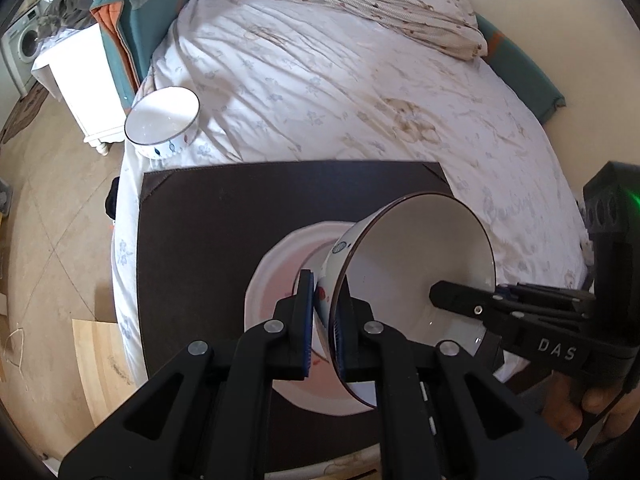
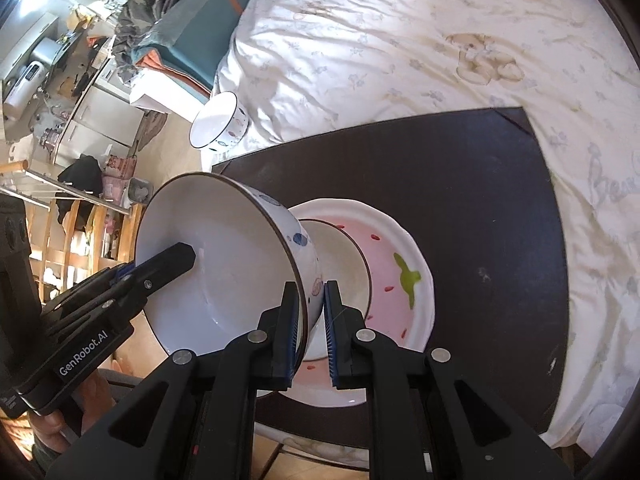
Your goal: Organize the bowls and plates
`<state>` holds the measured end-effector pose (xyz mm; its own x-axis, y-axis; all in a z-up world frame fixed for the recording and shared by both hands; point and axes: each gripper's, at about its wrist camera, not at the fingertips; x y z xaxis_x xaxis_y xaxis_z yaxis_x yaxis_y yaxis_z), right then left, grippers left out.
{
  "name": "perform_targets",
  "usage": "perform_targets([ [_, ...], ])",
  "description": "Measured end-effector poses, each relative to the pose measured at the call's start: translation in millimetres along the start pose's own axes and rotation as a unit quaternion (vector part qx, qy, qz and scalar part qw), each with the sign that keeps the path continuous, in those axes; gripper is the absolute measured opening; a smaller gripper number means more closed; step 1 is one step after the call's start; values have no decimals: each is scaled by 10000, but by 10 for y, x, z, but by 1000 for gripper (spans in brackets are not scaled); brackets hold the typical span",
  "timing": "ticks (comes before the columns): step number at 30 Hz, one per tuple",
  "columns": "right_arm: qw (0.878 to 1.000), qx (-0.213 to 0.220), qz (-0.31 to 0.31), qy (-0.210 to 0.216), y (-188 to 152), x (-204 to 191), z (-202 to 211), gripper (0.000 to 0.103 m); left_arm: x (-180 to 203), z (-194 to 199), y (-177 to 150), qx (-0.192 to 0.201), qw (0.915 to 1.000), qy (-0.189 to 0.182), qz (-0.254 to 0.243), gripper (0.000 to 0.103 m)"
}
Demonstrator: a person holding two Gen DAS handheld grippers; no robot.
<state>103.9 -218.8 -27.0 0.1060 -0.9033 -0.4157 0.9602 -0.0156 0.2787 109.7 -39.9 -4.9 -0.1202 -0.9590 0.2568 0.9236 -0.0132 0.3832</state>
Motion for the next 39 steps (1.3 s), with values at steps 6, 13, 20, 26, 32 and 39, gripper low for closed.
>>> perform_targets([
  [6, 9999, -117, 9, -61, -179, -4, -66, 14, 29, -58, -127, -89, 9998, 128, -124, 6],
  [13, 9998, -169, -46, -104, -251, 15, -114, 14, 27, -151, -198, -214, 9994, 192, -180, 6],
  [20, 9994, -214, -258, -31, -260, 105, -148, 15, -13, -264, -159, -334, 9994, 112, 6, 7],
  [26, 9991, -292, -308, 3, -251, 114, -198, 18, -4, -334, -144, -395, 9988, 291, 7, 6],
  [32, 9988, -247, -433, -10, -231, 153, -210, 18, 2, -364, -83, -324, 9992, 234, 78, 6],
  [39, 9985, -212, -493, -119, -162, 171, -270, 18, 28, -469, 21, -379, 9986, 351, 108, 8],
])
Point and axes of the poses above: each gripper's, at about its wrist camera, not at the fingertips, and z roughly against the way its jaws point, x to its right, y to its top, and after that the axes turned 4 degrees about z, right-handed
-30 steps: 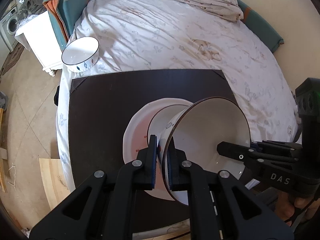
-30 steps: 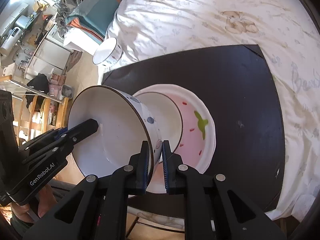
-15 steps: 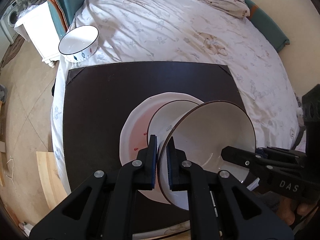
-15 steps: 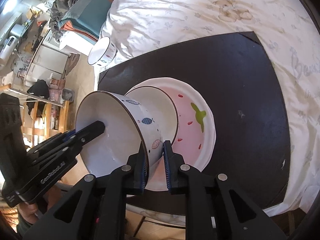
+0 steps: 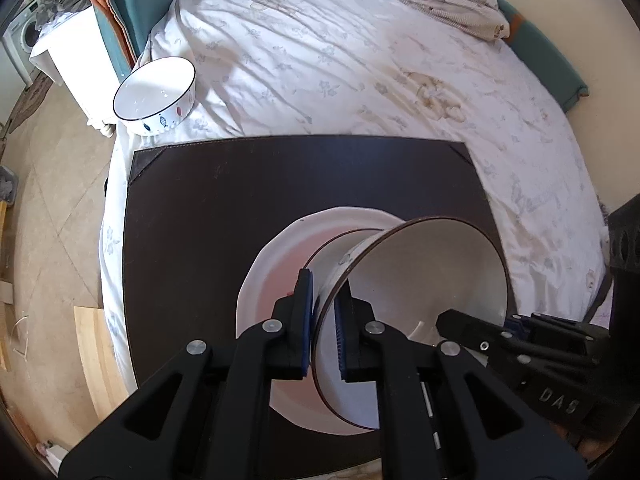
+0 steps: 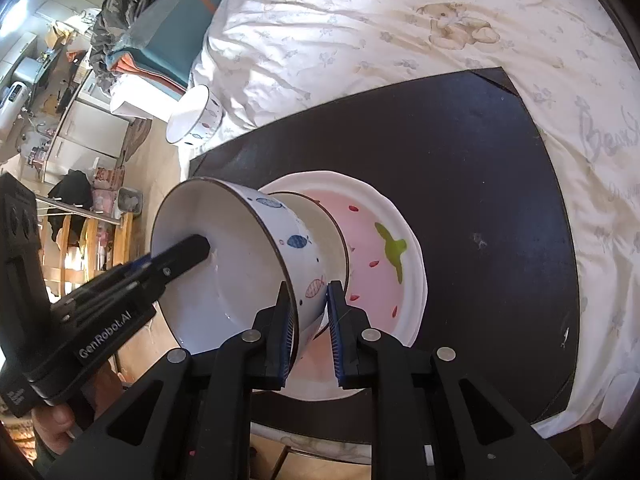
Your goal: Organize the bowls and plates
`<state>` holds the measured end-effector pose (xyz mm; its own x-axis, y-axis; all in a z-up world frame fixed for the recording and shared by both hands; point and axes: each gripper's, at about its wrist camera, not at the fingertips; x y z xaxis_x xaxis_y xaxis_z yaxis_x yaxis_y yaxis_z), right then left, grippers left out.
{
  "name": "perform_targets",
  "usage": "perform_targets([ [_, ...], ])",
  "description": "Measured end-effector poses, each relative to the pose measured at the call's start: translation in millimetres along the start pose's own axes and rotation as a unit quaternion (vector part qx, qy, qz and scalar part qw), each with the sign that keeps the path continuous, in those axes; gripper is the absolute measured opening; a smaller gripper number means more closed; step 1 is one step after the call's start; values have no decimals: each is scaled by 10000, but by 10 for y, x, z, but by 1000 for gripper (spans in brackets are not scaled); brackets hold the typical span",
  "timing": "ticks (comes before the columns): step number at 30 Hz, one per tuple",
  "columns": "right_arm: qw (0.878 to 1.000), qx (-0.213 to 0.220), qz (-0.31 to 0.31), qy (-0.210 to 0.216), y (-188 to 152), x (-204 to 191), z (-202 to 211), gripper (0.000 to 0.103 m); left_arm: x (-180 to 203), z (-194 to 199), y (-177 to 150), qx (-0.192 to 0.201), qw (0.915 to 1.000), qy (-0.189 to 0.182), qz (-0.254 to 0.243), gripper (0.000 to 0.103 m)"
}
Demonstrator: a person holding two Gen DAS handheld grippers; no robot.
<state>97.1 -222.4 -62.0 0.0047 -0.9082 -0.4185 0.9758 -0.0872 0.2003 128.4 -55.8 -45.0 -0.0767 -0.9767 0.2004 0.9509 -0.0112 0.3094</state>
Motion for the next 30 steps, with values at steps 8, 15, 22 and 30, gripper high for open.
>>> perform_targets([
  [8, 9997, -141, 111, -154, 16, -25, -104, 18, -45, -67, -13, -74, 9998, 152, 42, 8],
  [15, 9999, -76, 8, -127, 60, 18, -81, 24, -115, -78, 8, -105, 9996, 113, 221, 8],
  [22, 10000, -51, -79, -25, 92, 55, -49, 23, -107, -75, 2, -112, 9995, 95, 266, 8],
  [30, 9999, 114, 64, -5, 48, 81, 70, 19, -139, -55, 11, -128, 9996, 45, 256, 8],
])
Point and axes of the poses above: each gripper's, at about its wrist camera, not at the fingertips, and z roughly against the way its jaws point, x to its right, y to its top, and after that the axes turned 4 degrees about z, right-handed
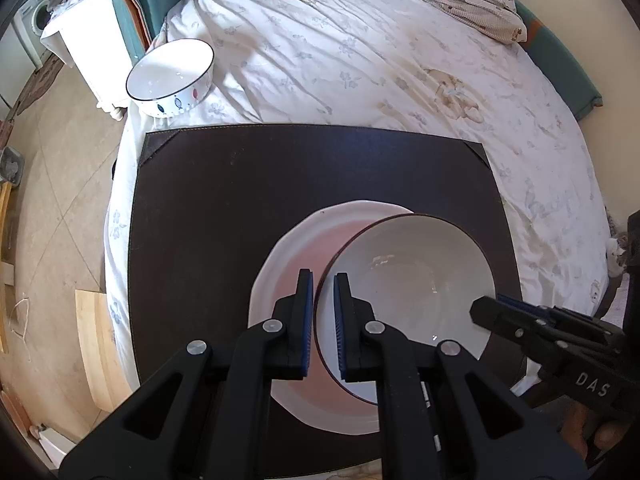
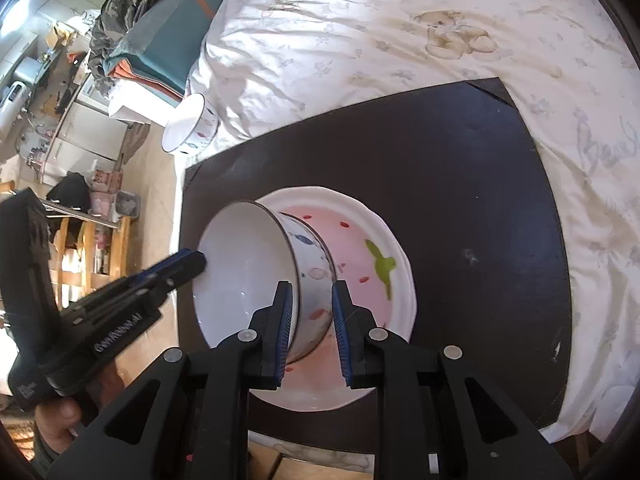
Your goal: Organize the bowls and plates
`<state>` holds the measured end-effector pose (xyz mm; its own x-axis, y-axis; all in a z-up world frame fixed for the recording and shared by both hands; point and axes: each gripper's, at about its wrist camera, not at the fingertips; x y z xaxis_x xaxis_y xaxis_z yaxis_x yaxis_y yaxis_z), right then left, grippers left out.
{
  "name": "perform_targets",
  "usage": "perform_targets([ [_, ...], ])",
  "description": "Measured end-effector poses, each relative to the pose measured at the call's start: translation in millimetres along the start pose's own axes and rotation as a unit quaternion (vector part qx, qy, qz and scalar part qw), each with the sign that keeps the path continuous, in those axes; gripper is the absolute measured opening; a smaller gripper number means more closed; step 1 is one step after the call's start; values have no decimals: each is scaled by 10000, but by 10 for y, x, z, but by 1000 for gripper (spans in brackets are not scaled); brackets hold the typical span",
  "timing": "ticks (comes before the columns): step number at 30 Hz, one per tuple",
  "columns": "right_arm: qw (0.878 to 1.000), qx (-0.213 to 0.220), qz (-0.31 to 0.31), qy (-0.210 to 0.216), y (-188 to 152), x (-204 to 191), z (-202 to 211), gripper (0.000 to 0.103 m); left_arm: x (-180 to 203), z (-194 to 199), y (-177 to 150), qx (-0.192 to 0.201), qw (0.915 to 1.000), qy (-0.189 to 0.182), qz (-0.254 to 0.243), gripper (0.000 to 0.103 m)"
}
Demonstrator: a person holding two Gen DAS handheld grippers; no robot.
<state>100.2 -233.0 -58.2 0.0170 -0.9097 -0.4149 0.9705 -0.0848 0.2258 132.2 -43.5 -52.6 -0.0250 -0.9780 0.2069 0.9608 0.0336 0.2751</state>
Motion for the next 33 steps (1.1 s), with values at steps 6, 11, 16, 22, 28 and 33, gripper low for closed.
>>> perform_targets([
  [6, 9987, -110, -346, 361, 12, 102, -46, 12, 30, 42, -1, 67, 10000, 8, 31, 7],
  [11, 9944, -198, -744, 723, 11, 250, -53, 10, 25, 83, 5, 122, 9998, -109, 61, 7],
  [16, 9959, -322, -681, 502, 2, 218, -125, 9, 33, 81, 23, 144, 9998, -129, 71, 8],
  [22, 9993, 48, -295, 242, 7, 89, 37, 13, -6, 54, 9, 93, 9998, -105, 104, 9],
  [28, 9996, -155, -219, 111, -28, 75, -50, 13, 17, -9, -16, 33, 10000, 75, -7, 9],
  [33, 9997, -58, -181, 118, -30, 53, -5, 13, -24, 82, -21, 154, 9998, -51, 135, 9],
])
Point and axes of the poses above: each gripper's, at about its wrist camera, not at the fingertips, and z roughly against the way its jaws point, x to its right, y to its top, and after that the axes turned 4 degrees about z, right-handed
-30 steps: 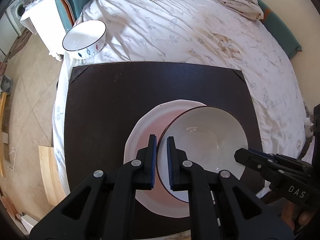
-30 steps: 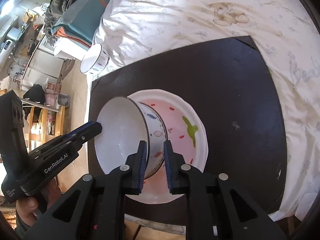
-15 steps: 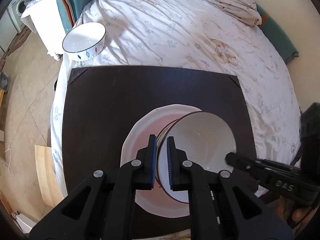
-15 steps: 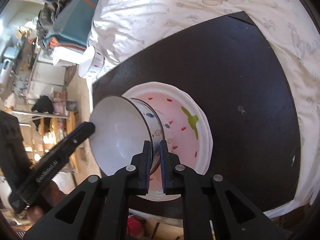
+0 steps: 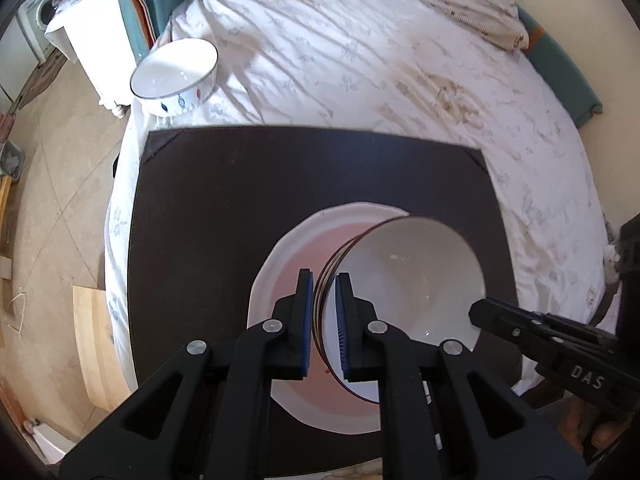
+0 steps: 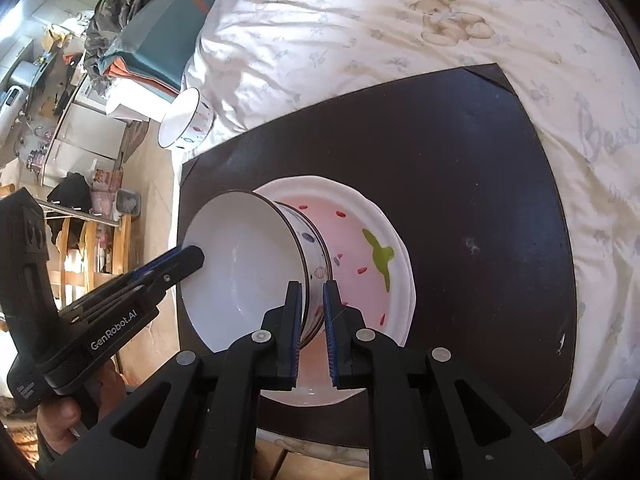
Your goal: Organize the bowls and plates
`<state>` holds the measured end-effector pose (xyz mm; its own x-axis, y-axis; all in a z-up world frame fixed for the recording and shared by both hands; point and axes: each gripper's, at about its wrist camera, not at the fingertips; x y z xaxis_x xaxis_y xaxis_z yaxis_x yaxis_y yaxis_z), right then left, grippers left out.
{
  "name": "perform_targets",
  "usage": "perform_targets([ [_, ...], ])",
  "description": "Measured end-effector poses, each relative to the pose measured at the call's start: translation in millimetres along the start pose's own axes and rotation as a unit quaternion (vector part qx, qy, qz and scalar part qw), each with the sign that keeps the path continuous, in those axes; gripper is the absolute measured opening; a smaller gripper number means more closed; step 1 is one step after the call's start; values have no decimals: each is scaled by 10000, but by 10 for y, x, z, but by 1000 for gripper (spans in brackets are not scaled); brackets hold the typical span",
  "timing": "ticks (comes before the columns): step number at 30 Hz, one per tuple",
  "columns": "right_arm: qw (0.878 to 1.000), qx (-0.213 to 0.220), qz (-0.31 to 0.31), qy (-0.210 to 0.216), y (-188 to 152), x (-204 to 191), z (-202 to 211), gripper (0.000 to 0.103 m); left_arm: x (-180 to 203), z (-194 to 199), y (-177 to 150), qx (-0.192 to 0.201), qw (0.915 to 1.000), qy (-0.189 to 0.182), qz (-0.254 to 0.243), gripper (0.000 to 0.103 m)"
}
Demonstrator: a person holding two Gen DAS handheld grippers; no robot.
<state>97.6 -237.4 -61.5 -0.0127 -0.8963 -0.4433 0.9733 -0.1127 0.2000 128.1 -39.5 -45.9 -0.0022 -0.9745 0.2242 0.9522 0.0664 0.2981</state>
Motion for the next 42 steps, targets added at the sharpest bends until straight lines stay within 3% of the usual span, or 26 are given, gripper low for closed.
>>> perform_targets([
  [4, 9999, 54, -43, 76, -5, 24, 34, 14, -26, 49, 4, 78, 10000, 6, 56, 14],
  [6, 9999, 106, -38, 118, -14, 21, 62, 14, -40, 53, 1, 73, 9999, 8, 81, 22],
  [8, 9998, 146, -37, 144, -12, 12, 81, 14, -29, 79, -6, 141, 9998, 112, 37, 36],
  [14, 9997, 205, -94, 85, 0, 4, 91, 14, 22, 202, -35, 467, 9979, 384, -222, 55],
  [17, 9996, 269, -71, 61, -6, -8, 118, 15, 15, 254, -27, 625, 9965, 510, -234, 57],
  [19, 9995, 299, -46, 32, -7, -26, 126, 23, -14, 275, -8, 682, 9960, 550, -185, 58],
  [21, 9994, 339, -60, 24, -15, -37, 137, 54, -64, 282, 14, 722, 9956, 596, -99, 58],
  [22, 9992, 393, -70, 20, -13, -43, 148, 57, -81, 284, 18, 749, 9951, 643, -59, 59],
  [28, 9986, 515, -107, -16, 37, -69, 158, 59, -164, 320, 56, 939, 9919, 853, 35, 59],
  [36, 9959, 872, 174, -154, 83, -220, 240, 84, -339, 379, 132, 1102, 9884, 996, 319, 59],
  [42, 9950, 957, 292, -54, 140, -288, 261, 86, -552, 371, 268, 1074, 9864, 1148, 476, 59],
])
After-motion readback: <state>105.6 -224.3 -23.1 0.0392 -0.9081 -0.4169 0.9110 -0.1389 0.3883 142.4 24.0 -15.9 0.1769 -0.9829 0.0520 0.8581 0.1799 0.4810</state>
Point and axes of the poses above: each gripper's, at about its wrist camera, not at the fingertips, and z roughly against the way its jaws point, x to its right, y to its top, and after that the axes turned 4 degrees about z, right-handed
